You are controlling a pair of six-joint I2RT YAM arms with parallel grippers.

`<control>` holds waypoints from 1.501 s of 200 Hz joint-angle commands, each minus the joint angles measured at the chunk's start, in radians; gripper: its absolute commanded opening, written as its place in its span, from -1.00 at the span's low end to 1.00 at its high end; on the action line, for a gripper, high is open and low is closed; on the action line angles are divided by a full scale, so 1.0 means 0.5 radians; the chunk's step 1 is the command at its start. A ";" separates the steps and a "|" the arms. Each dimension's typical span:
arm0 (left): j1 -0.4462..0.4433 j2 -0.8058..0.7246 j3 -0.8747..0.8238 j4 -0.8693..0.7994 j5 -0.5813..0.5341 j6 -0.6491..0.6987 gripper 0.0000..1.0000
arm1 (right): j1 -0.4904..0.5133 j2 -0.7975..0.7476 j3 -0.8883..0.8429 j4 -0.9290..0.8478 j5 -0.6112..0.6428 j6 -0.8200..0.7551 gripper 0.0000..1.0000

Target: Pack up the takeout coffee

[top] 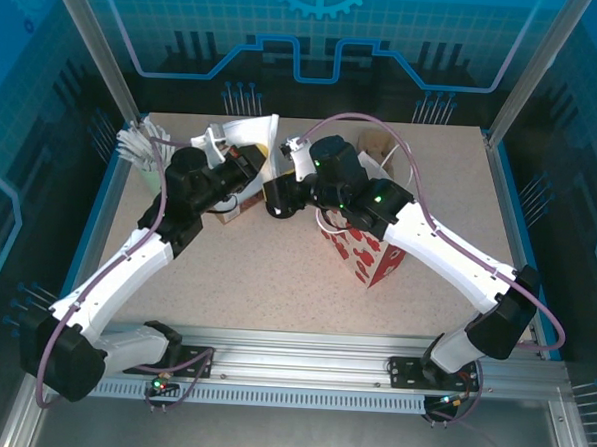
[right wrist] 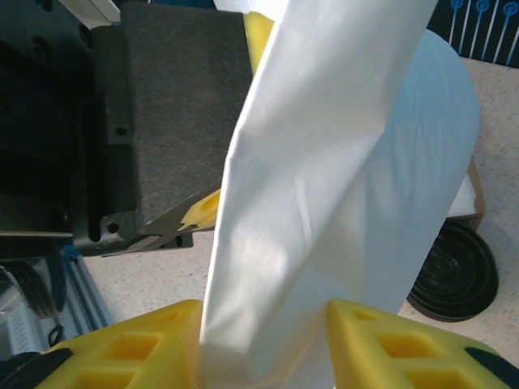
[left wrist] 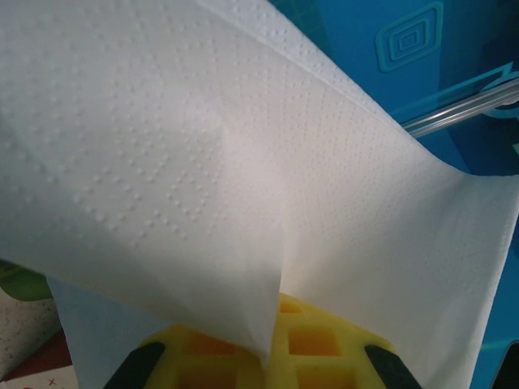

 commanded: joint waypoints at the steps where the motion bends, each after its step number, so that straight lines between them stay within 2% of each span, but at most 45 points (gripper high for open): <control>1: -0.034 -0.041 -0.024 0.078 -0.060 -0.031 -1.00 | 0.000 -0.005 -0.018 0.068 0.124 -0.052 -0.36; 37: -0.043 -0.049 -0.027 0.066 -0.055 -0.019 -1.00 | 0.000 -0.053 -0.009 -0.011 0.187 -0.174 -0.89; 50: -0.043 -0.052 -0.025 0.061 -0.034 -0.005 -1.00 | -0.002 -0.098 0.007 -0.067 0.201 -0.235 -0.99; 61: -0.042 -0.060 -0.007 0.034 0.003 0.036 -0.67 | -0.002 -0.131 0.047 -0.160 0.204 -0.305 -1.00; 90: -0.041 -0.120 0.149 -0.236 0.119 0.305 0.04 | -0.024 -0.247 0.224 -0.502 0.180 -0.499 -1.00; 116: -0.040 -0.192 0.323 -0.593 0.197 0.632 0.30 | -0.103 -0.376 0.420 -0.847 0.071 -0.645 -1.00; 142: -0.038 -0.243 0.459 -0.862 0.275 0.882 0.38 | -0.234 -0.505 0.576 -1.100 -0.029 -0.706 -1.00; 196: -0.038 -0.269 0.706 -1.252 0.622 1.318 0.49 | -0.556 -0.582 0.837 -1.479 -0.068 -0.724 -1.00; 242: -0.040 -0.292 0.689 -1.283 0.611 1.375 0.49 | -0.747 -0.545 0.884 -1.685 -0.011 -0.737 -1.00; 300: -0.038 -0.273 0.634 -1.221 0.610 1.347 0.47 | -1.067 -0.546 0.748 -1.724 -0.381 -0.700 -1.00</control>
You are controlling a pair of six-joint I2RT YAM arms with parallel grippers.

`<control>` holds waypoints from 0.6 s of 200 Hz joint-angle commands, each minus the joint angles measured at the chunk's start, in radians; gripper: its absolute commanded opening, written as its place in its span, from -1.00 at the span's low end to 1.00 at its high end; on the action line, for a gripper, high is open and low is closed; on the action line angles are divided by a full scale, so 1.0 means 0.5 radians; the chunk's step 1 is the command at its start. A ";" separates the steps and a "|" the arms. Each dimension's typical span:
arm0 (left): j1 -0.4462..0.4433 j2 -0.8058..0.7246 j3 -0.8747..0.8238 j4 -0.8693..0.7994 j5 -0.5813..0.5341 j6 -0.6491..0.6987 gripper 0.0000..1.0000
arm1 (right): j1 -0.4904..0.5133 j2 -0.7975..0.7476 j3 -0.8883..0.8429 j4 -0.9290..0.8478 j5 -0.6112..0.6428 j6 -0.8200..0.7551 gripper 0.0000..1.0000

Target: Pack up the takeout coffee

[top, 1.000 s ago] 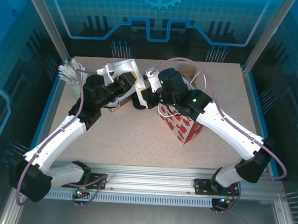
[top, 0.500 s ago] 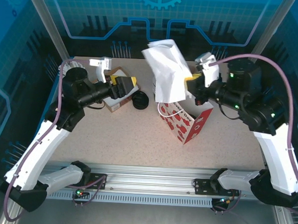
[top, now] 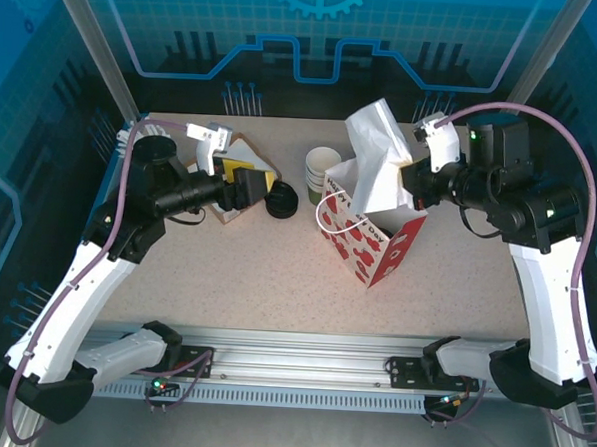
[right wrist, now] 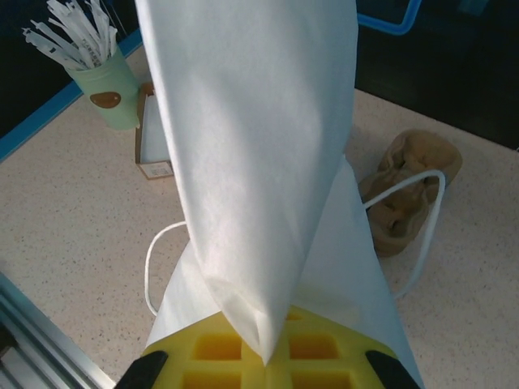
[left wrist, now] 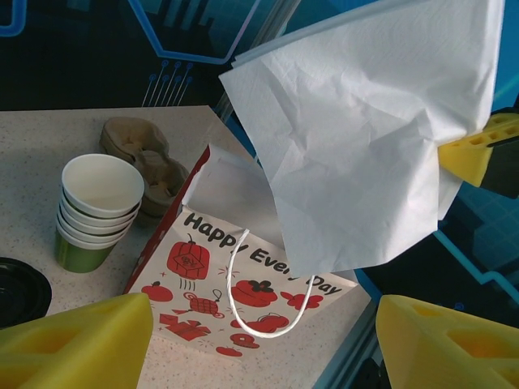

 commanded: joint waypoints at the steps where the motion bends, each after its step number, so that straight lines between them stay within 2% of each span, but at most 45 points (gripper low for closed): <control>1: -0.009 -0.013 -0.032 0.025 0.052 0.048 0.47 | -0.123 -0.006 -0.041 -0.081 -0.210 0.007 -1.00; 54: -0.009 0.051 -0.076 0.095 0.072 0.001 0.44 | -0.367 -0.001 -0.140 -0.103 -0.390 0.014 -1.00; 81: -0.007 0.062 -0.103 0.117 0.075 -0.013 0.42 | -0.417 0.045 -0.177 -0.072 -0.465 0.031 -1.00; 120: -0.009 0.093 -0.129 0.136 0.075 -0.028 0.38 | -0.434 0.132 -0.141 -0.122 -0.222 -0.006 -1.00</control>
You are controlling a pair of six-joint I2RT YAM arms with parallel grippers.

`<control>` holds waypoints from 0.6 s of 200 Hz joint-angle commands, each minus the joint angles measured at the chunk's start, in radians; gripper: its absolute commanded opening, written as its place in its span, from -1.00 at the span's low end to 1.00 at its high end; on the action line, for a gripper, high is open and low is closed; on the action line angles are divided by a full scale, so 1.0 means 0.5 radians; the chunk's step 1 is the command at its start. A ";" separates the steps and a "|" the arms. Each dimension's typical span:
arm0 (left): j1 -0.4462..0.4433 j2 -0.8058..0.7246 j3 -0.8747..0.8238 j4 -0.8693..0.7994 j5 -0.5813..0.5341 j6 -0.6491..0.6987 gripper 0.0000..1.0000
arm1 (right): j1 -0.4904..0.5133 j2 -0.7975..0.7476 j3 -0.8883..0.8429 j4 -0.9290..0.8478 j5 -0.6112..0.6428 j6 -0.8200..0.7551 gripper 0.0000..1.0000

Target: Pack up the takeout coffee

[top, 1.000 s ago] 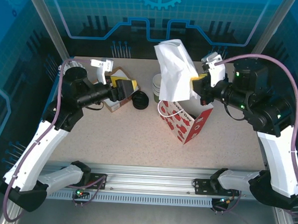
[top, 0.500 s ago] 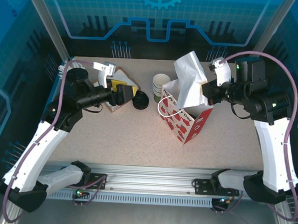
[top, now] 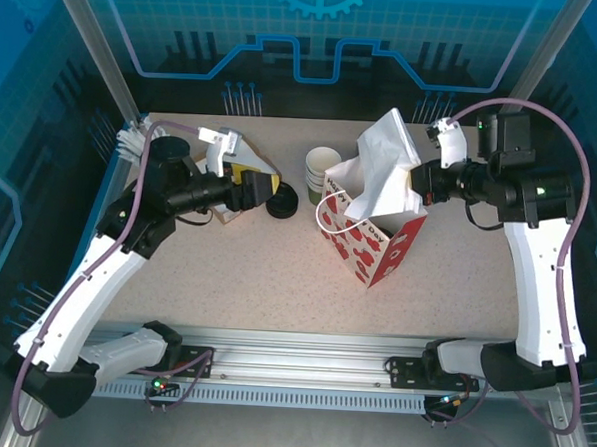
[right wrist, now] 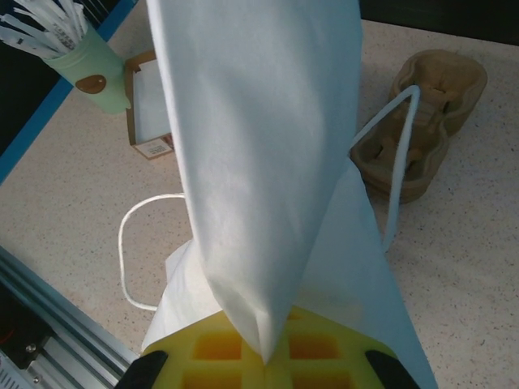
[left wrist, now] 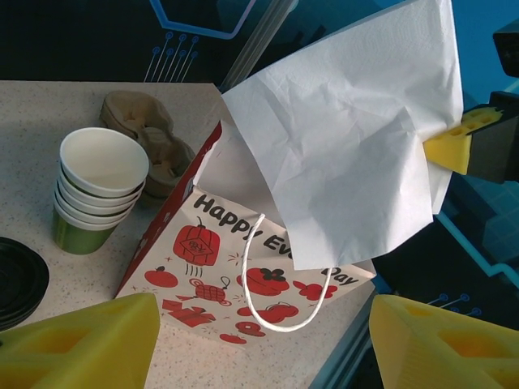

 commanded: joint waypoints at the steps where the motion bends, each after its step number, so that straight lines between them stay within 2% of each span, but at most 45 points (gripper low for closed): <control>1: -0.009 0.022 -0.016 0.060 0.050 -0.018 0.37 | -0.039 0.049 0.020 -0.064 0.121 -0.017 -1.00; 37: -0.065 0.122 0.025 0.047 0.109 -0.026 0.21 | -0.037 0.107 0.065 -0.069 0.269 -0.106 -1.00; 75: -0.373 0.384 0.226 -0.027 0.091 0.135 -0.02 | -0.038 0.196 0.128 -0.094 0.302 -0.145 -0.99; 120: -0.686 0.860 0.580 -0.085 0.007 0.272 -0.17 | -0.028 0.218 0.104 -0.087 0.113 -0.165 -0.94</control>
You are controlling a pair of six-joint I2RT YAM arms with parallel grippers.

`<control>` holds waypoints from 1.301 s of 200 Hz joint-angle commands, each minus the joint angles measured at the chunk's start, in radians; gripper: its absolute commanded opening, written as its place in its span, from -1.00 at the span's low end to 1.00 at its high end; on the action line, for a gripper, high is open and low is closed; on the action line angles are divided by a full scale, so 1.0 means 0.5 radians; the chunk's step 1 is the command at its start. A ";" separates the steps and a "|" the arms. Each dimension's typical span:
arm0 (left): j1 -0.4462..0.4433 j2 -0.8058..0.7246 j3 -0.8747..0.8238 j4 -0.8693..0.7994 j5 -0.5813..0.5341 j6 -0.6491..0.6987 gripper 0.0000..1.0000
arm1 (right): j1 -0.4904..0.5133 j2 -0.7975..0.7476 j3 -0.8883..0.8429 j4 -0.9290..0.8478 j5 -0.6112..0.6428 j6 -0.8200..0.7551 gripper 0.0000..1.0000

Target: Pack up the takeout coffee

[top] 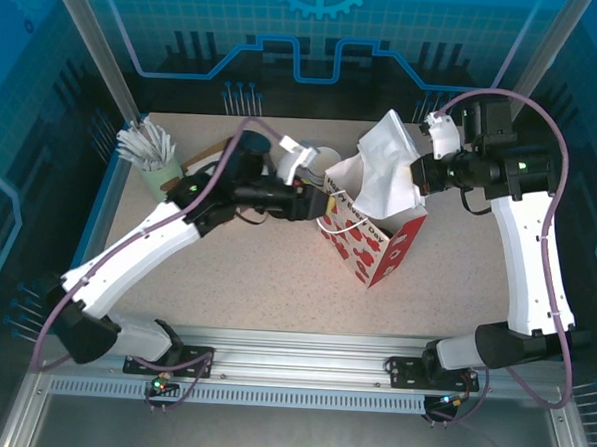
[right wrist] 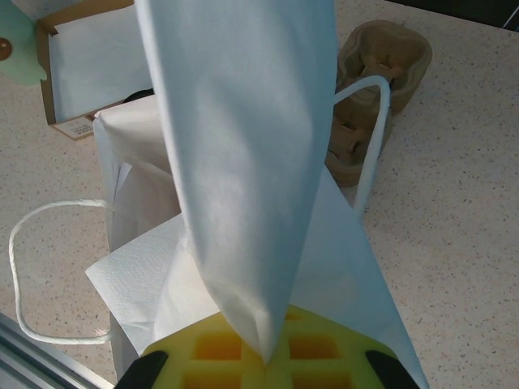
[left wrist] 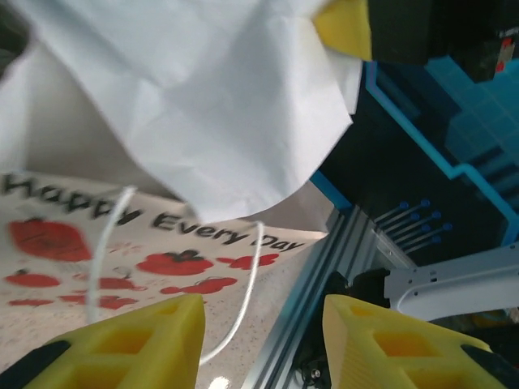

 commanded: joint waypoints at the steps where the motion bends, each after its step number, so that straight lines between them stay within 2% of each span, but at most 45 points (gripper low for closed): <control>1: -0.115 0.194 0.195 -0.052 -0.034 0.127 -0.17 | -0.024 0.006 0.029 -0.050 -0.133 -0.035 -0.94; 50: -0.191 0.476 0.416 -0.082 -0.052 0.165 -0.23 | -0.002 -0.057 -0.213 0.091 -0.447 0.061 -0.89; 81: -0.184 0.419 0.358 -0.094 -0.169 0.169 -0.24 | 0.038 -0.025 -0.351 0.105 -0.372 0.091 -0.87; 138: -0.084 0.119 0.134 -0.098 -0.405 0.150 -0.20 | 0.202 0.043 -0.460 0.066 -0.129 0.088 -0.84; 197: 0.034 -0.103 -0.029 -0.110 -0.542 0.148 -0.19 | 0.336 0.135 -0.577 0.082 -0.059 0.078 -0.72; 205: 0.055 -0.123 -0.042 -0.112 -0.549 0.148 -0.19 | 0.337 0.133 -0.546 0.086 -0.025 0.083 -0.68; 242: 0.116 -0.209 -0.099 -0.122 -0.579 0.148 -0.15 | 0.333 0.035 -0.399 0.115 0.046 0.096 -0.17; 260: 0.137 -0.244 -0.127 -0.116 -0.587 0.148 -0.14 | 0.329 0.001 -0.385 0.226 0.060 0.131 -0.03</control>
